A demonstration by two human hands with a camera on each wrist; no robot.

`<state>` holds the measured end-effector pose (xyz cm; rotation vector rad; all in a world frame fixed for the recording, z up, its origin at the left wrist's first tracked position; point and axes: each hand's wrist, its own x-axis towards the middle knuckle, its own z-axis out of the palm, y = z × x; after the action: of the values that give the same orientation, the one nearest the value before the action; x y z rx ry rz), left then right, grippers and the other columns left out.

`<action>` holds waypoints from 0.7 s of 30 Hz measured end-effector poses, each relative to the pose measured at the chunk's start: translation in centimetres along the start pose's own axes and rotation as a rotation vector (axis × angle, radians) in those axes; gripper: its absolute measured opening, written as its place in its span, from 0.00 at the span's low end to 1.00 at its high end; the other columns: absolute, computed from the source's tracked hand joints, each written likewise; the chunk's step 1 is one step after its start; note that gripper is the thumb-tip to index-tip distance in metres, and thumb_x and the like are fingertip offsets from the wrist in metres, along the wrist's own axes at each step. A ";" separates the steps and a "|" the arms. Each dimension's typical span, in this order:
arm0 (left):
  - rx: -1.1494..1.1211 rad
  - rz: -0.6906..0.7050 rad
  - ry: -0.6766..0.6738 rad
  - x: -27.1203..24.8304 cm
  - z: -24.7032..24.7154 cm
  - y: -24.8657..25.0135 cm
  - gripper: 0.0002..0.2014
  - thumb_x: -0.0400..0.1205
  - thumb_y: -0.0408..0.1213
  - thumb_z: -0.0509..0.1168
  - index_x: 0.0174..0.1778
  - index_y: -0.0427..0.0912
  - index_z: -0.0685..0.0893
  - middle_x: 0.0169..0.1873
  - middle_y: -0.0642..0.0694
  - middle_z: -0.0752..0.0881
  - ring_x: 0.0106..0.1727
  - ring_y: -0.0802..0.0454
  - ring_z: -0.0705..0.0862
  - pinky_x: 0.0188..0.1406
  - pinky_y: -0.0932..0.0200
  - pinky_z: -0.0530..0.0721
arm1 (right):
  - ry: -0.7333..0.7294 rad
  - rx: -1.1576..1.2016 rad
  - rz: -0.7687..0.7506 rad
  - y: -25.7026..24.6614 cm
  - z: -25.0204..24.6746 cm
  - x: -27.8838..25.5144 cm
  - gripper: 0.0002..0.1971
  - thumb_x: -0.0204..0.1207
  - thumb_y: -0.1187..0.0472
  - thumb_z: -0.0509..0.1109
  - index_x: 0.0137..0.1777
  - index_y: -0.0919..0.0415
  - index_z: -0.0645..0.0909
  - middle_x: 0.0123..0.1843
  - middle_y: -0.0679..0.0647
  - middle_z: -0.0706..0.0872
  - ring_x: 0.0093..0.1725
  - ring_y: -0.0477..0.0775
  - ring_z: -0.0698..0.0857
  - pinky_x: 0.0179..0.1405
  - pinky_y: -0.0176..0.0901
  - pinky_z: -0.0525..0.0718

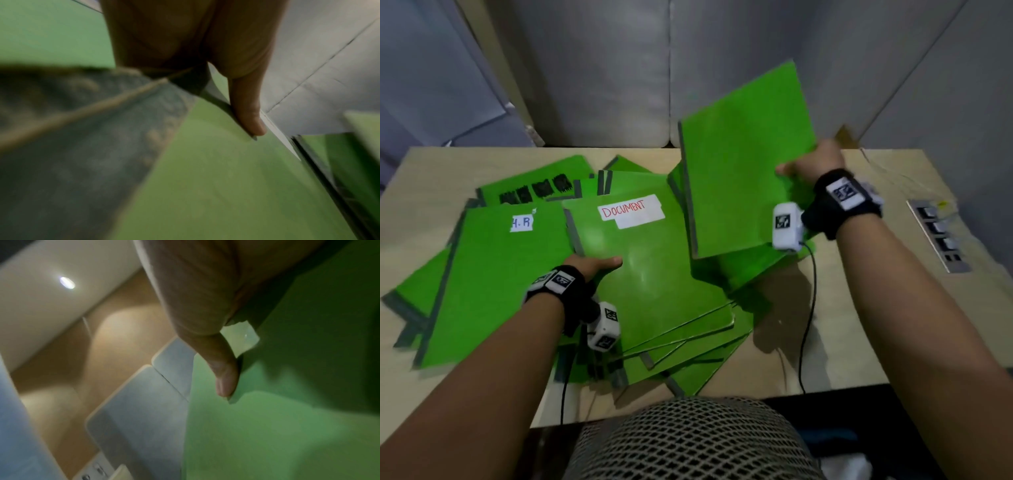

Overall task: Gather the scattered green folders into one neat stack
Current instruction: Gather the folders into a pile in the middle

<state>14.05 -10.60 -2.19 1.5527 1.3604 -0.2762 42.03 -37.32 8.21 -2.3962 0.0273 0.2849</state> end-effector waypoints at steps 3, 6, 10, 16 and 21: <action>0.051 0.016 0.011 -0.1 0.1 -0.6 0.52 0.65 0.55 0.79 0.78 0.30 0.65 0.65 0.29 0.80 0.60 0.31 0.82 0.59 0.37 0.83 | -0.197 -0.066 0.142 4.4 4.4 -1.5 0.36 0.58 0.55 0.88 0.63 0.71 0.80 0.61 0.60 0.87 0.58 0.60 0.87 0.60 0.59 0.86; 0.089 0.046 -0.008 0.1 -0.1 -1.1 0.59 0.58 0.65 0.78 0.78 0.31 0.65 0.66 0.30 0.80 0.59 0.32 0.83 0.54 0.42 0.85 | -0.399 -0.218 0.210 7.4 8.1 -4.7 0.40 0.64 0.54 0.85 0.71 0.73 0.74 0.69 0.65 0.82 0.65 0.65 0.83 0.62 0.53 0.83; 0.067 0.065 -0.051 1.4 -0.2 -1.5 0.78 0.33 0.79 0.70 0.76 0.30 0.69 0.64 0.34 0.83 0.57 0.36 0.85 0.57 0.41 0.85 | -0.376 -0.367 0.197 8.6 11.6 -7.7 0.41 0.71 0.47 0.78 0.76 0.70 0.68 0.76 0.66 0.74 0.72 0.66 0.77 0.65 0.50 0.78; 0.055 0.051 -0.090 3.5 0.0 -2.3 0.75 0.34 0.79 0.71 0.75 0.34 0.71 0.67 0.33 0.82 0.69 0.32 0.79 0.62 0.34 0.79 | -0.292 -0.376 0.150 8.1 12.4 -7.0 0.55 0.66 0.31 0.74 0.83 0.62 0.55 0.82 0.67 0.57 0.82 0.69 0.57 0.78 0.64 0.63; -0.063 0.066 -0.107 4.2 0.4 -2.1 0.67 0.46 0.69 0.80 0.79 0.41 0.65 0.60 0.33 0.86 0.44 0.44 0.90 0.40 0.44 0.90 | -0.401 -0.284 0.209 6.9 14.0 -7.2 0.57 0.63 0.33 0.77 0.83 0.64 0.54 0.82 0.66 0.63 0.80 0.68 0.66 0.75 0.60 0.71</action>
<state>13.88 -8.60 -6.48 1.5058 1.2221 -0.2691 31.52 -33.58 -4.92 -2.5720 0.0554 0.9158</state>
